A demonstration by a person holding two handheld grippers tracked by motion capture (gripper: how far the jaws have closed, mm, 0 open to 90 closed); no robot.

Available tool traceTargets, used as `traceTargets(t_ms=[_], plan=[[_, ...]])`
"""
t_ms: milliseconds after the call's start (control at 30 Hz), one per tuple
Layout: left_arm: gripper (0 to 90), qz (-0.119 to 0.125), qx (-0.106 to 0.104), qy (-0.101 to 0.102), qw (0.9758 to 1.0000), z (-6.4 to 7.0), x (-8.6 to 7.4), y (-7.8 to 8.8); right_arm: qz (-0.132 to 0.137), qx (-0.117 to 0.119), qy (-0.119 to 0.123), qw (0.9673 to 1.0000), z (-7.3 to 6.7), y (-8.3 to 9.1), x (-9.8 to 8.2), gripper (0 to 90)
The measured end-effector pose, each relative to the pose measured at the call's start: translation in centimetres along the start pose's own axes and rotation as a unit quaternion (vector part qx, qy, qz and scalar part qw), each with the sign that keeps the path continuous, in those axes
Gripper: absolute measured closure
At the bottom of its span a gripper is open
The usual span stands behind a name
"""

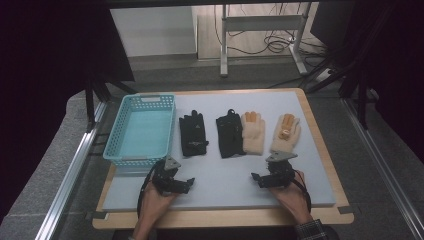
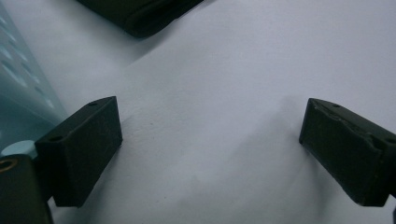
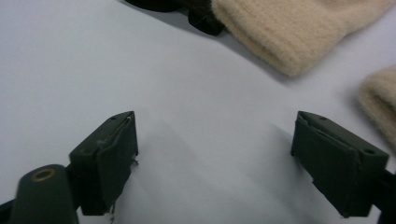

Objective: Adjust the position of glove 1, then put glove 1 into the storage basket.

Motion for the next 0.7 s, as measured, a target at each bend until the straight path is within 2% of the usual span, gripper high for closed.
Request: traceTargets(t_ms=[700], plan=[[6.1, 0.005, 0.008, -0.001, 1.0000, 0.01, -0.02, 0.06, -0.001, -0.003, 0.000, 1.0000, -0.15, 0.05, -0.04, 13.1]])
Point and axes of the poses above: each handheld gripper's, and its own axes: y roughly backward along the jaws, x roughly out of its top, z roughly to its right, the point moved 10 cm from there along -y, roughly forward along the jaws, and after that the axes turned 2 degrees about z, right-handed, at the moved point
